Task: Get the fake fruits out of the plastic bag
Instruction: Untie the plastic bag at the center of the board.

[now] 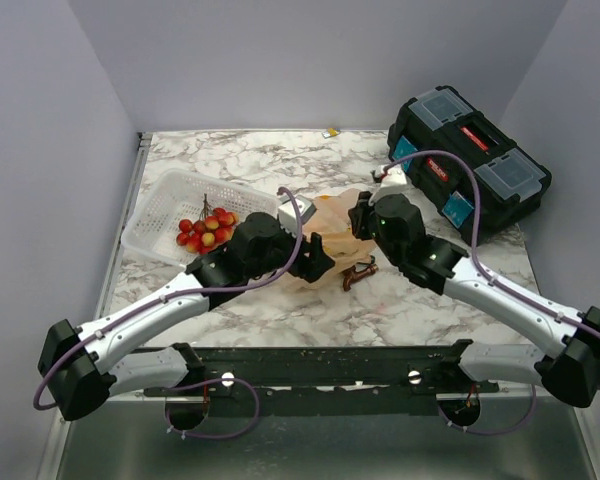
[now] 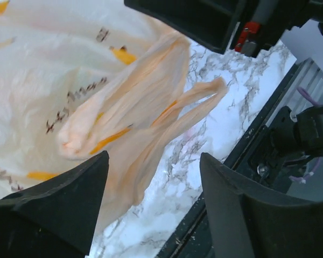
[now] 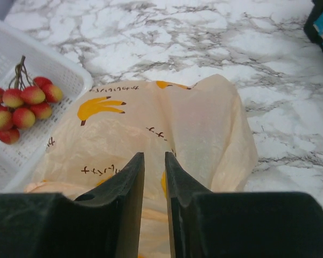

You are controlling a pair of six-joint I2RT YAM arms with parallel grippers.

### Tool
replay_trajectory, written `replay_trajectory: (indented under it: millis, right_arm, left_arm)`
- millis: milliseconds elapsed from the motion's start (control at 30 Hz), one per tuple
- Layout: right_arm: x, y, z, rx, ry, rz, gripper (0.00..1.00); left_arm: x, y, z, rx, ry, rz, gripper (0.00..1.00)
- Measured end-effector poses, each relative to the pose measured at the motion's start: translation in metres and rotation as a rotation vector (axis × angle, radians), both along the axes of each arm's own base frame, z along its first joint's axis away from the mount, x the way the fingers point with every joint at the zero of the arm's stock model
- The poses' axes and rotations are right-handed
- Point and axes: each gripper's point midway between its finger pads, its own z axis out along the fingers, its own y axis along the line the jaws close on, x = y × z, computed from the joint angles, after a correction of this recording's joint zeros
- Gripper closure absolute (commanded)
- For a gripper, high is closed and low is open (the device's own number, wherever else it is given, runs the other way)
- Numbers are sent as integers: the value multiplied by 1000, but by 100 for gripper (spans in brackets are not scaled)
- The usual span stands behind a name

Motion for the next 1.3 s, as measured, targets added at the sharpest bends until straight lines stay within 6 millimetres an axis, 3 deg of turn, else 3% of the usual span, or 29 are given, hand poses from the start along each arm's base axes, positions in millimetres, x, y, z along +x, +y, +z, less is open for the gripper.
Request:
replay_trajectory:
  millis: [133,333,500,667,900,1100,1300]
  right_arm:
    - [-4,-25,24,73,-34,-122,64]
    - [-13,-73,48,138,-94,-290,53]
    - [-15,-111,28,126,-85,-403,53]
    - [-10,-138,8,102,-55,-482,52]
    - [-10,-140,3,107,-44,-470,49]
    - [-9,-129,-5,93,-21,-405,47]
    - [-7,-107,-13,81,12,-293,36]
  left_arm:
    - [-1,-25,26,30,-98,-80,26]
    - [-13,-64,26,183,-215,-213,23]
    - [-15,-85,10,368,-340,-285,27]
    - [-2,-98,-6,525,-419,-296,50]
    - [22,-89,-23,698,-485,-221,88]
    - [28,-80,-15,697,-497,-147,97]
    - [6,-47,-2,516,-431,-48,100]
